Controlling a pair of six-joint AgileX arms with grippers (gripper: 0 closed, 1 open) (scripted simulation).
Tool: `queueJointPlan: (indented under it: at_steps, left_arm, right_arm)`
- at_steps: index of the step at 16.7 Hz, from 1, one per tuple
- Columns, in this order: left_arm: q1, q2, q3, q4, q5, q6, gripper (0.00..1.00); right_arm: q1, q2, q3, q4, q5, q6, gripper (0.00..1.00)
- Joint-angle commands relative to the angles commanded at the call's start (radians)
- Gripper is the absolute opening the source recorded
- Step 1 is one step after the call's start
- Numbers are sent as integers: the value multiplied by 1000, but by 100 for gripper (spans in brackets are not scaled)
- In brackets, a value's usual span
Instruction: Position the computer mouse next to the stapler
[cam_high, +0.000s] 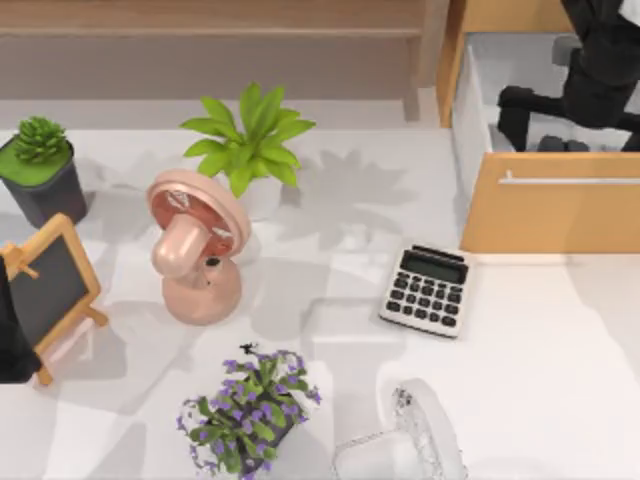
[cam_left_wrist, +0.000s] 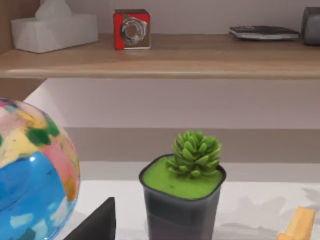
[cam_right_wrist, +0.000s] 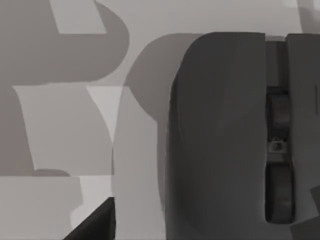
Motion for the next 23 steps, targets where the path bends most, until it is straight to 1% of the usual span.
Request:
queueJointPlan:
  at_steps: [9,22,23]
  left_arm:
    - [0,0,0,0,0,0,100]
    - [0,0,0,0,0,0,100]
    - [0,0,0,0,0,0,100]
  right_arm:
    - [0,34,-10,42,0,0,100]
    - [0,34,-10,42,0,0,2]
    - [0,34,-10,42,0,0,0]
